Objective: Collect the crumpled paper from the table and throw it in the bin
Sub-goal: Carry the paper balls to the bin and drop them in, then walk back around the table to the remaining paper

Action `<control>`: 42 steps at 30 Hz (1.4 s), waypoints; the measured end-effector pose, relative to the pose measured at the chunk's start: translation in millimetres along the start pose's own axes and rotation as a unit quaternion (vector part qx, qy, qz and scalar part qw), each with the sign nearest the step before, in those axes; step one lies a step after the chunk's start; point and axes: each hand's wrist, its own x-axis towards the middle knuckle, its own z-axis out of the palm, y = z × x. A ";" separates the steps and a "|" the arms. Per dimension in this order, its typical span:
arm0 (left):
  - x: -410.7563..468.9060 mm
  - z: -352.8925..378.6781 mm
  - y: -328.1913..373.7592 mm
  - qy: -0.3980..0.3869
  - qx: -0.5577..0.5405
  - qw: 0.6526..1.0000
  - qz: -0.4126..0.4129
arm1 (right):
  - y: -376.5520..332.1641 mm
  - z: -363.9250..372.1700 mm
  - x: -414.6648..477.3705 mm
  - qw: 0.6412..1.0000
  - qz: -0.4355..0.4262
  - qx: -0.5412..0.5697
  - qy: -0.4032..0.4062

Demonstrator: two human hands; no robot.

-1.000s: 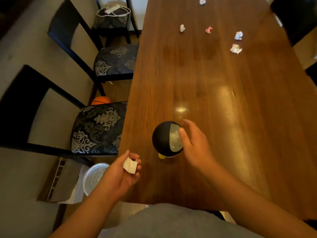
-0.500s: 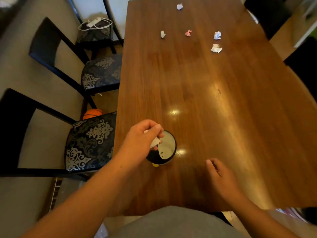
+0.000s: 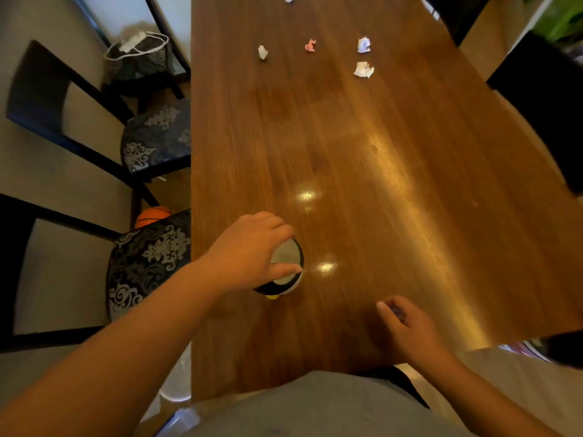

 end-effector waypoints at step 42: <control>-22.5 251.9 431.2 -0.409 -0.248 0.874 -0.090 | 423.4 -67.3 -432.7 0.817 0.482 0.270 0.164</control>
